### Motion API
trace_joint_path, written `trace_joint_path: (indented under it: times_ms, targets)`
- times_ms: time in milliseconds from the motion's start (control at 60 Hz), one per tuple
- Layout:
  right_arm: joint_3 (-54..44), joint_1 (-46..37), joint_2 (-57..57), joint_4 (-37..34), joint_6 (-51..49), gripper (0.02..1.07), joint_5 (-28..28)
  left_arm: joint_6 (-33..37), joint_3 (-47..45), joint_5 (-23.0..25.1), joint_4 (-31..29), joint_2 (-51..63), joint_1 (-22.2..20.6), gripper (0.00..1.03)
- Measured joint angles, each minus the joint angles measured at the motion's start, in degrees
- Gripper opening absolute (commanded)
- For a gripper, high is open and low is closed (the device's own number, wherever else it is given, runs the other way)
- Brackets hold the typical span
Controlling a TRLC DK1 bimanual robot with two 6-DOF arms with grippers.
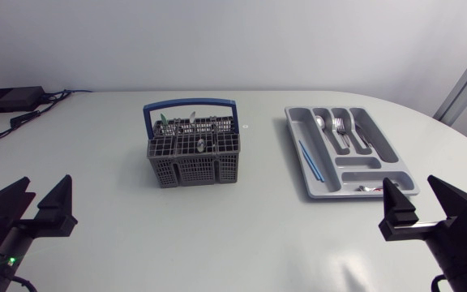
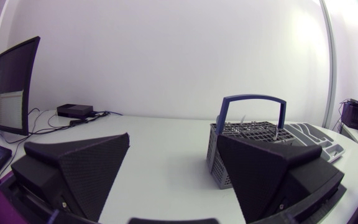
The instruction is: Unload the cutlery basket into the drawer organizer.
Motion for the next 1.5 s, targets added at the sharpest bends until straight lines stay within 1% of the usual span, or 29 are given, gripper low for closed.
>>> trace_joint_path:
  times_ms: [683,800,900,1067,1217,1300,1417,1500]
  targets:
    - [0.0,0.0,0.0,0.2,0.0,1.03,0.0,0.0,0.2,0.0,0.0,-0.1,-0.1,0.99]
    - [0.2,0.8,0.0,0.2,0.0,1.03,0.1,0.0,3.1,0.0,0.0,2.7,-0.3,0.99]
    - [1.3,1.3,0.0,0.2,0.0,1.03,0.2,0.0,9.4,0.0,0.0,10.8,-0.7,0.99]
    - [5.2,1.9,4.0,0.7,0.0,1.03,0.3,0.0,18.3,0.0,-0.5,22.4,-4.2,0.99]
    - [8.6,2.1,9.7,0.8,0.0,1.02,0.3,0.0,25.6,-3.3,-4.2,31.7,-11.2,0.99]
    - [10.1,2.6,12.5,0.8,0.0,1.02,0.4,0.0,30.9,-5.0,-7.7,38.2,-14.2,0.99]
    - [11.3,2.6,15.6,0.5,0.0,1.02,0.5,0.0,39.0,-7.5,-14.7,48.4,-17.4,0.98]
    - [12.2,2.7,17.6,-0.8,0.1,1.02,0.7,0.4,45.5,-8.2,-21.7,56.0,-19.3,0.98]
